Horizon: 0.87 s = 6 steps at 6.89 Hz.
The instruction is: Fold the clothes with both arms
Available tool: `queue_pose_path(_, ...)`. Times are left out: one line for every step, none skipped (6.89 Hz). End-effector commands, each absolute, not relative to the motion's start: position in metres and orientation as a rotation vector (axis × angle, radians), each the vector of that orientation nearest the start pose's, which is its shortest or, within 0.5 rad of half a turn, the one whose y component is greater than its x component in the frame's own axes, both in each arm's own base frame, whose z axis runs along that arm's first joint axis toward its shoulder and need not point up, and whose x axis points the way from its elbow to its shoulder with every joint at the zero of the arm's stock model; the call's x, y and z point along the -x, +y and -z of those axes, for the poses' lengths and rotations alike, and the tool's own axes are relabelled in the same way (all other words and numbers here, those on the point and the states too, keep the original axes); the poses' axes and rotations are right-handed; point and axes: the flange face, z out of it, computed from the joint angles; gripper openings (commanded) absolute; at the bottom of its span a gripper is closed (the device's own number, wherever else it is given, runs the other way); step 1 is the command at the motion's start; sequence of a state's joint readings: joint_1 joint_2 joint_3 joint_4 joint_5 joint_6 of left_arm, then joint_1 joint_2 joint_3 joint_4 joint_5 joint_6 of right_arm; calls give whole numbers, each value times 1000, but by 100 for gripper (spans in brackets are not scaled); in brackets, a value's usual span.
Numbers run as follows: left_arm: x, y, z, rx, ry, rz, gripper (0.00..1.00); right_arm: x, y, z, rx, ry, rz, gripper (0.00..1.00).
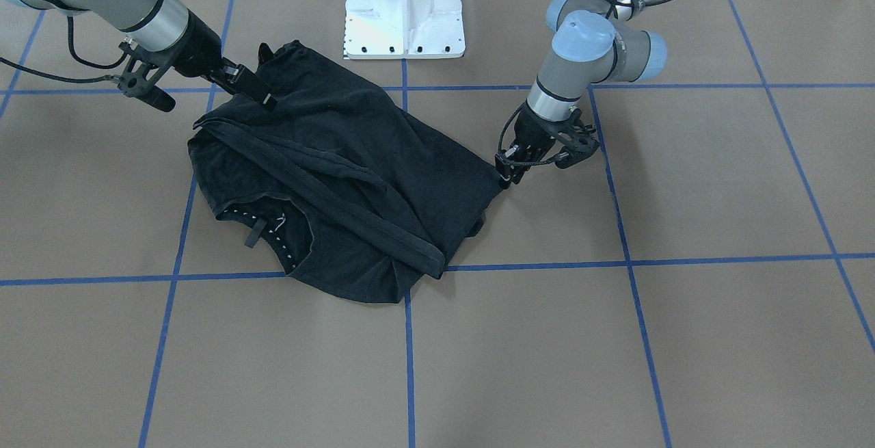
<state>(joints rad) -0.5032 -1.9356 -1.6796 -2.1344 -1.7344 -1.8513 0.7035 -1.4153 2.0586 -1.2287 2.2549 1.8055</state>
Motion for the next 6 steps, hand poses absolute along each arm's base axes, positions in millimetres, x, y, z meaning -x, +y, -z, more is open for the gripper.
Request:
queue_pose_path(-496, -408, -335, 32, 1084, 620, 0, 335, -377, -307, 393, -1072, -500, 100)
queue_pose_path(-486, -416, -331, 6, 1090, 609, 0, 334, -377, -306, 391, -1075, -500, 100)
queue_pose_path(-466, -442, -332, -80, 1079, 552, 0, 335, -377, -305, 392, -1075, -499, 100)
queue_pose_path(-435, -479, -331, -174, 1073, 530, 0, 334, -378, -304, 390, -1078, -499, 100)
queue_pose_path(-424, -529, -320, -240, 1056, 541, 0, 333, -378, -304, 390, -1081, -498, 100)
queue_pose_path(-430, -586, -315, -282, 1034, 557, 0, 334, -378, -303, 389, -1082, -497, 100)
